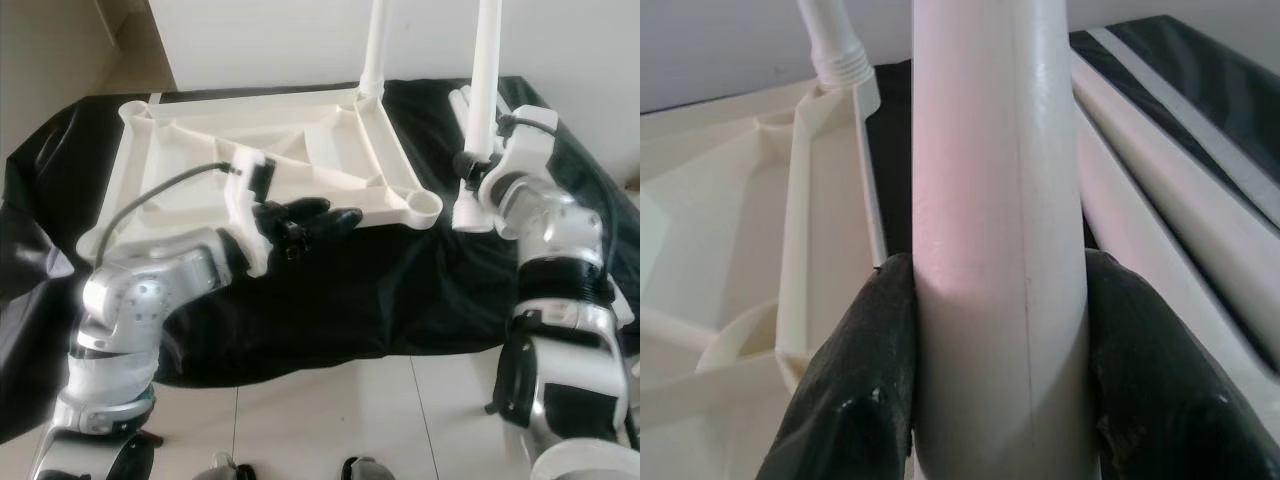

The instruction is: Building children table

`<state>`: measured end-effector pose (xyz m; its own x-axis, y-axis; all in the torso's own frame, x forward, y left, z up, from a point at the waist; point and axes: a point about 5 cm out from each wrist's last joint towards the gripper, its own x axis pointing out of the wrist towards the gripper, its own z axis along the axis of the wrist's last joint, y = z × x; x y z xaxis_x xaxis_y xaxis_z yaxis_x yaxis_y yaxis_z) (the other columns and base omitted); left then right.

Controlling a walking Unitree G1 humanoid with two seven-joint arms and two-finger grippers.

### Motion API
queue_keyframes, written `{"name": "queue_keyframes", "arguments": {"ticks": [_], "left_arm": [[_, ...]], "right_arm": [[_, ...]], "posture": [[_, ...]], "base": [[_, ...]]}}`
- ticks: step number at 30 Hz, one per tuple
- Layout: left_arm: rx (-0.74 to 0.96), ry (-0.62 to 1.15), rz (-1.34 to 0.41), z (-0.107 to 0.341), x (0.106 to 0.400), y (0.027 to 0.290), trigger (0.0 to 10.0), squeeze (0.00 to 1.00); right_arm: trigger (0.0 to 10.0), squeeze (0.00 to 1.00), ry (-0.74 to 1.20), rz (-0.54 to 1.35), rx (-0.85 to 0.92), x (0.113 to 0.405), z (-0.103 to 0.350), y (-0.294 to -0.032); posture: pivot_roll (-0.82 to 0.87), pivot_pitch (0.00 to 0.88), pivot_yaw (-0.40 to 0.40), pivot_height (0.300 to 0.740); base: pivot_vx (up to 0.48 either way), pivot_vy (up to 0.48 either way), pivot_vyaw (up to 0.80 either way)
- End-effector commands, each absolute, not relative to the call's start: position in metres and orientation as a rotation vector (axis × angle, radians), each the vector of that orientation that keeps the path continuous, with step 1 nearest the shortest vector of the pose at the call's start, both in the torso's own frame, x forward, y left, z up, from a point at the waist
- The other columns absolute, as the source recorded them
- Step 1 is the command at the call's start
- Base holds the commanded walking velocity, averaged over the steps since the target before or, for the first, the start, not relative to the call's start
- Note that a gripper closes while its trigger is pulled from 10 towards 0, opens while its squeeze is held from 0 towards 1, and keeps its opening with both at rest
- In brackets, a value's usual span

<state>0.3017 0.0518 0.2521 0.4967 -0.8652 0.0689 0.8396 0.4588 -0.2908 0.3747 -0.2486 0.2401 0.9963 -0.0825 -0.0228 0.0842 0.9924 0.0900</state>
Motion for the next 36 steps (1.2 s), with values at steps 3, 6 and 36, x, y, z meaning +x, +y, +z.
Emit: {"name": "queue_keyframes", "arguments": {"ticks": [3,6,36], "left_arm": [[-0.215,0.098,-0.891,0.245,0.328,0.062,10.0,0.0],[-0.168,0.085,-0.825,0.246,0.342,0.063,10.0,0.0],[-0.092,-0.126,-0.753,0.319,0.399,0.016,10.0,0.0]], "right_arm": [[3.7,0.0,-0.04,-0.054,0.16,0.366,0.228,-0.231],[0.0,0.0,-0.074,-0.037,0.267,0.359,0.218,-0.22],[10.0,0.0,-0.274,0.437,0.186,0.328,0.226,-0.118]], "posture": [[-0.06,0.079,-0.009,0.74],[-0.05,0.076,-0.006,0.74],[-0.05,0.058,0.006,0.74]], "base": [[0.0,0.0,0.0],[0.0,0.0,0.0],[0.0,0.0,0.0]]}}
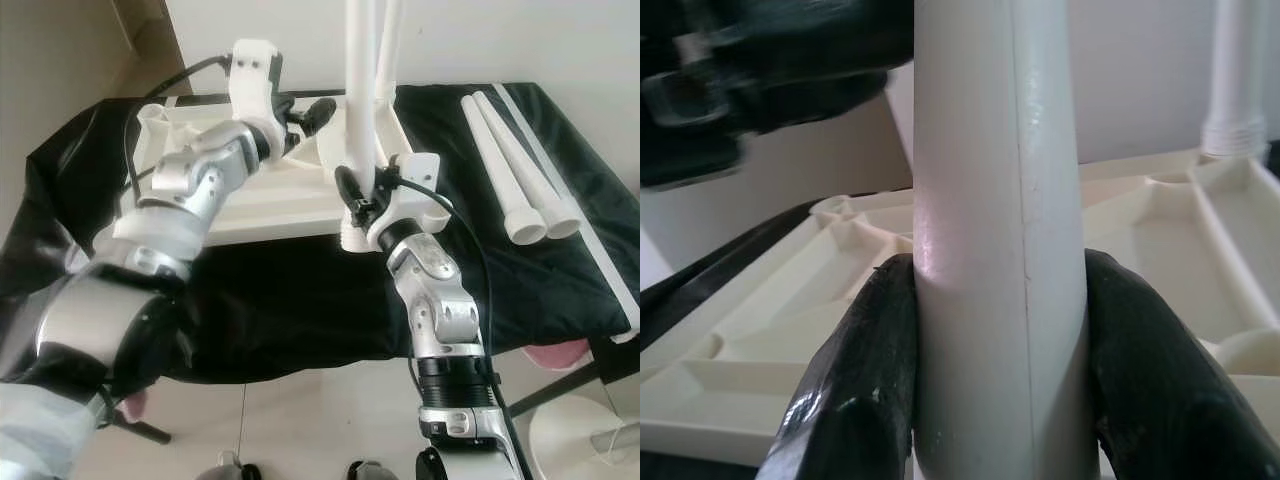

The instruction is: Building children table

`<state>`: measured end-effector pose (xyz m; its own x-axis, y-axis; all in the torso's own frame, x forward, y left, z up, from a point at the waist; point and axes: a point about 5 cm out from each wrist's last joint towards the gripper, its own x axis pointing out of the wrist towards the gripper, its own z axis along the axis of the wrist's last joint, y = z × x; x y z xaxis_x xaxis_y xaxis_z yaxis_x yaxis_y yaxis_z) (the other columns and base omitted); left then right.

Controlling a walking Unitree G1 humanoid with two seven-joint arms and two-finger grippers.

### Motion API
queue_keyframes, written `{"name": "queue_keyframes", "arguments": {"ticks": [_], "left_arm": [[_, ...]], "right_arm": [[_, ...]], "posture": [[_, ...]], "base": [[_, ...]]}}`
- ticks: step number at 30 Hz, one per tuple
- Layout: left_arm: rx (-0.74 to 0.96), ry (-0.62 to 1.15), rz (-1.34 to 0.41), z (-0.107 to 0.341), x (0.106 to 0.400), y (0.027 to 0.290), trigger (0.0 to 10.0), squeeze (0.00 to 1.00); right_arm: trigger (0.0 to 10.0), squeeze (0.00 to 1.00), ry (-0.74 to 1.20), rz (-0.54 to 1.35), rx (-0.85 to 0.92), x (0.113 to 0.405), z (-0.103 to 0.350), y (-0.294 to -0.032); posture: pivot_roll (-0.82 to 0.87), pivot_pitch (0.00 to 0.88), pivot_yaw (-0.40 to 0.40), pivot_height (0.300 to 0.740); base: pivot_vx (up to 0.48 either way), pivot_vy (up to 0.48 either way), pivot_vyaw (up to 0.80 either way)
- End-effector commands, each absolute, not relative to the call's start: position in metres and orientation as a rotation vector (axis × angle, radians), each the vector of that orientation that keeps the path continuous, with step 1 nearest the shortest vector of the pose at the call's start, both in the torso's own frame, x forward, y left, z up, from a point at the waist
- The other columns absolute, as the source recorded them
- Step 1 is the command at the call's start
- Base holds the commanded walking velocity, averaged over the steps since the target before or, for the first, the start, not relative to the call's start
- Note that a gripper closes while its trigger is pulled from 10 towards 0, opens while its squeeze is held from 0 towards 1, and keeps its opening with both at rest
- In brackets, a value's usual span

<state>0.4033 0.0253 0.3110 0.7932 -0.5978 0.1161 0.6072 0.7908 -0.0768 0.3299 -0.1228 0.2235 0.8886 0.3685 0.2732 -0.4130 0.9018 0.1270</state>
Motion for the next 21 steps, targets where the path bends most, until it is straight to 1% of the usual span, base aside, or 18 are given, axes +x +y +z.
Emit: {"name": "queue_keyframes", "arguments": {"ticks": [1,6,8,13,16,21], "left_arm": [[-0.094,-0.136,-0.77,0.324,0.399,0.012,10.0,0.0],[-0.102,-0.154,-0.792,0.332,0.397,0.006,10.0,0.0],[-0.146,-0.161,-0.825,0.338,0.395,0.003,10.0,0.0],[-0.178,-0.175,-0.878,0.347,0.391,-0.002,10.0,0.0],[-0.196,-0.181,-0.902,0.35,0.39,-0.005,10.0,0.0],[-0.272,-0.16,-1.02,0.353,0.379,-0.019,10.0,0.0]], "right_arm": [[10.0,0.0,-0.276,0.449,0.182,0.329,0.226,-0.116],[10.0,0.0,-0.272,0.475,0.185,0.328,0.224,-0.112],[10.0,0.0,-0.259,0.489,0.183,0.328,0.22,-0.109],[10.0,0.0,-0.235,0.489,0.193,0.329,0.215,-0.108],[10.0,0.0,-0.219,0.475,0.19,0.33,0.212,-0.108],[10.0,0.0,-0.19,0.379,0.206,0.341,0.207,-0.114]], "posture": [[-0.05,0.058,0.002,0.74],[-0.05,0.057,0.004,0.74],[-0.05,0.057,0.007,0.74],[-0.05,0.056,0.01,0.74],[-0.05,0.054,0.012,0.74],[-0.05,0.045,0.016,0.74]], "base": [[0.0,0.0,0.0],[0.0,0.0,0.0],[0.0,0.0,0.0],[0.0,0.0,0.0],[0.0,0.0,0.0],[0.0,0.0,0.0]]}}
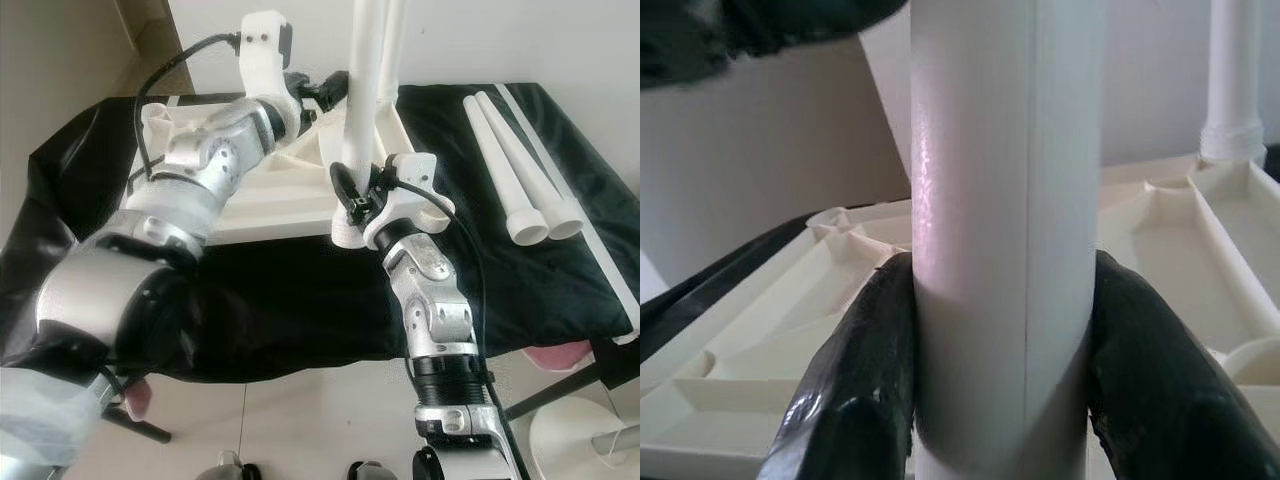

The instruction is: Building children table

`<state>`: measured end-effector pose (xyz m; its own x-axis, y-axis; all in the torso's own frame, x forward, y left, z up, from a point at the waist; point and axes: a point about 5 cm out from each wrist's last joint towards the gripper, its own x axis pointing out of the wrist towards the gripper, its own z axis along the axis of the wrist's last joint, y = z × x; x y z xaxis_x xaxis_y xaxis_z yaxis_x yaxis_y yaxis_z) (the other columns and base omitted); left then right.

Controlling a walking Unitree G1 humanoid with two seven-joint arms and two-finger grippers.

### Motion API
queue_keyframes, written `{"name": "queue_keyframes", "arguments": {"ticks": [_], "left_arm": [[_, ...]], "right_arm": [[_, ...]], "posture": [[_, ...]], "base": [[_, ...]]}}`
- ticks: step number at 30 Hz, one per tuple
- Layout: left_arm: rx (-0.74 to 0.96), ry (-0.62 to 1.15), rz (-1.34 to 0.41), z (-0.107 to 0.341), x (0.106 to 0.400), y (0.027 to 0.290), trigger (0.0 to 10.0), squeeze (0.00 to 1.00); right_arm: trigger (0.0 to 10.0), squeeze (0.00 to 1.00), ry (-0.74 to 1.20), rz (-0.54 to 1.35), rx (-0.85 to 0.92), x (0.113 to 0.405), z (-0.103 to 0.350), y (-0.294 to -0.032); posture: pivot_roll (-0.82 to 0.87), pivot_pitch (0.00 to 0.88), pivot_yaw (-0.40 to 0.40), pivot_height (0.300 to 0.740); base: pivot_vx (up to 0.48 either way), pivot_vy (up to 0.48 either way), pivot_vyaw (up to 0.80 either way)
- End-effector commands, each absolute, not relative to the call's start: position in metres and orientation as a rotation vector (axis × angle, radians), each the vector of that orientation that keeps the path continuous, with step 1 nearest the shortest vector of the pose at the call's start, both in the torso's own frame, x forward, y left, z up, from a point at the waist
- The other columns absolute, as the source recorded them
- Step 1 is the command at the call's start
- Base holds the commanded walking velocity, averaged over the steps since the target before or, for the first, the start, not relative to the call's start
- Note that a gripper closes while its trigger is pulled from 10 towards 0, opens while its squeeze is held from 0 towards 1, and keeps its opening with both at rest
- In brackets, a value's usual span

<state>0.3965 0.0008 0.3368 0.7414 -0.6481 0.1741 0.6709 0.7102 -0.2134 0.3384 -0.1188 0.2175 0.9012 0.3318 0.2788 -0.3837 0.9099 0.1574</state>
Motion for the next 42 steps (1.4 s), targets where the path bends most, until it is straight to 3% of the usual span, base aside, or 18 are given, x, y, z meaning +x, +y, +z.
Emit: {"name": "queue_keyframes", "arguments": {"ticks": [1,14,22,24,28,29,31,36,42], "left_arm": [[-0.282,-0.159,-1.033,0.353,0.377,-0.021,10.0,0.0],[-0.372,-0.104,-1.098,0.341,0.365,-0.035,10.0,0.0],[-0.349,-0.13,-1.067,0.341,0.366,-0.027,10.0,0.0],[-0.334,-0.136,-1.037,0.336,0.371,-0.017,10.0,0.0],[-0.328,-0.137,-1.024,0.334,0.373,-0.013,10.0,0.0],[-0.29,-0.102,-0.958,0.312,0.38,0.0,10.0,0.0],[-0.29,-0.102,-0.958,0.312,0.38,0.0,10.0,0.0],[-0.172,0.022,-0.827,0.255,0.388,0.014,10.0,0.0],[-0.084,0.118,-0.739,0.218,0.389,0.018,10.0,0.0]], "right_arm": [[10.0,0.0,-0.186,0.37,0.209,0.342,0.207,-0.114],[10.0,0.0,-0.205,0.3,0.251,0.356,0.218,-0.114],[10.0,0.0,-0.233,0.262,0.247,0.355,0.225,-0.122],[1.2,0.0,-0.246,0.211,0.246,0.356,0.229,-0.133],[1.2,0.0,-0.253,0.186,0.245,0.356,0.232,-0.138],[10.0,0.0,-0.276,0.095,0.207,0.358,0.237,-0.158],[10.0,0.0,-0.276,0.095,0.207,0.358,0.237,-0.158],[10.0,0.0,-0.33,-0.052,0.136,0.355,0.243,-0.187],[10.0,0.0,-0.366,-0.14,0.133,0.352,0.245,-0.202]], "posture": [[-0.05,0.045,0.016,0.74],[-0.05,0.042,0.016,0.74],[-0.05,0.046,0.017,0.74],[-0.06,0.051,0.023,0.74],[-0.06,0.053,0.027,0.74],[-0.07,0.058,0.036,0.74],[-0.07,0.058,0.036,0.74],[-0.07,0.062,0.038,0.74],[-0.06,0.064,0.033,0.74]], "base": [[0.0,0.0,0.0],[0.0,0.0,0.0],[0.0,0.0,0.0],[0.0,0.0,0.0],[0.0,0.0,0.0],[0.0,0.0,0.0],[0.0,0.0,0.0],[0.0,0.0,0.0],[0.0,0.0,0.0]]}}
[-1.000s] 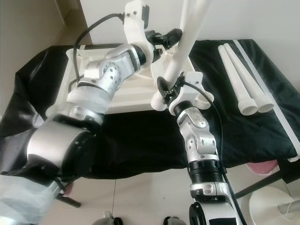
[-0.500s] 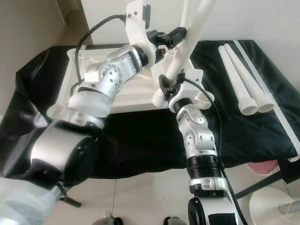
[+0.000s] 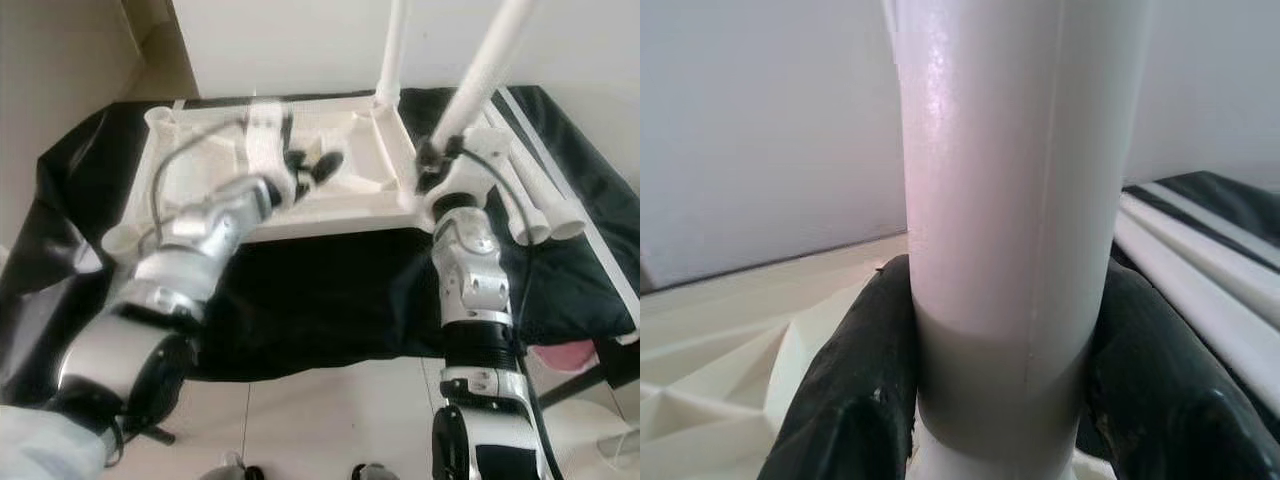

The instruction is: Building children table

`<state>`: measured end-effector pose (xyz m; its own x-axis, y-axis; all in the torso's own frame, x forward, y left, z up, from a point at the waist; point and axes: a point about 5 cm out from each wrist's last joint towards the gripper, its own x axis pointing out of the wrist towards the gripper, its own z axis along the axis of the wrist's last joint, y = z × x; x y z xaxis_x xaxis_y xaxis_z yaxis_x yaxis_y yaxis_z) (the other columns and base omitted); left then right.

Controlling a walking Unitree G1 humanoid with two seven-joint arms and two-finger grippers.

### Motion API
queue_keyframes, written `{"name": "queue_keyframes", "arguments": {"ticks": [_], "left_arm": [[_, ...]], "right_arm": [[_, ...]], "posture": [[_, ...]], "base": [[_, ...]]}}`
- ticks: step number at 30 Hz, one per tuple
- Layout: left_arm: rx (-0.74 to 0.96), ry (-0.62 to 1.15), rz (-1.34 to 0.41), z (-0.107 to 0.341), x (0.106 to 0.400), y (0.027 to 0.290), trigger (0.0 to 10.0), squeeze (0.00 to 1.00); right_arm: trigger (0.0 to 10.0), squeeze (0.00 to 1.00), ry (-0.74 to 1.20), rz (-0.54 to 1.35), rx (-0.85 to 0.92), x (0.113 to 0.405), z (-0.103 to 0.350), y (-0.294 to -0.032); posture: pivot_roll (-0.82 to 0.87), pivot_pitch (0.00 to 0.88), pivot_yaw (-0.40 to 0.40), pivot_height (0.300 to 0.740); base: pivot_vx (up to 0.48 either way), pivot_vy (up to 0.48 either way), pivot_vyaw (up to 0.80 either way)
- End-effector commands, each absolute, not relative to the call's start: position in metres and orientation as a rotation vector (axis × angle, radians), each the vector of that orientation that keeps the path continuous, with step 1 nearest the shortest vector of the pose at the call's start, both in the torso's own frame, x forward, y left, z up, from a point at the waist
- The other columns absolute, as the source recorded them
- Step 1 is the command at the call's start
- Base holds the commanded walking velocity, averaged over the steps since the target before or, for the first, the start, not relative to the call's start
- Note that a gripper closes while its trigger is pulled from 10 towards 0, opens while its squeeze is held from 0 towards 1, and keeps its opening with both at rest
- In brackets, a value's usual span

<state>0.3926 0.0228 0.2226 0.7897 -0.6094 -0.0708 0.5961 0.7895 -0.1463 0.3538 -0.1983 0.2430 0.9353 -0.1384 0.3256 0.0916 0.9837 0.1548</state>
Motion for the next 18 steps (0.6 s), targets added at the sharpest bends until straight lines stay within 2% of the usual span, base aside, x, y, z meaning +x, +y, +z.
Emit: {"name": "queue_keyframes", "arguments": {"ticks": [1,4,9,14,18], "left_arm": [[-0.032,0.15,-0.714,0.206,0.389,0.018,10.0,0.0],[0.007,0.235,-0.646,0.181,0.388,0.021,10.0,0.0],[0.001,0.269,-0.594,0.174,0.388,0.023,10.0,0.0],[0.01,0.261,-0.556,0.175,0.39,0.023,10.0,0.0],[0.024,0.178,-0.554,0.197,0.397,0.021,10.0,0.0]], "right_arm": [[10.0,0.0,-0.372,-0.162,0.137,0.352,0.246,-0.205],[10.0,0.0,-0.385,-0.193,0.145,0.352,0.249,-0.209],[10.0,0.0,-0.392,-0.201,0.153,0.352,0.251,-0.208],[10.0,0.0,-0.414,-0.178,0.16,0.349,0.253,-0.204],[10.0,0.0,-0.453,-0.165,0.158,0.341,0.256,-0.2]], "posture": [[-0.06,0.065,0.031,0.74],[-0.06,0.066,0.031,0.74],[-0.06,0.069,0.034,0.74],[-0.07,0.081,0.041,0.74],[-0.08,0.114,0.061,0.74]], "base": [[0.0,0.0,0.0],[0.0,0.0,0.0],[0.0,0.0,0.0],[0.0,0.0,0.0],[0.0,0.0,0.0]]}}
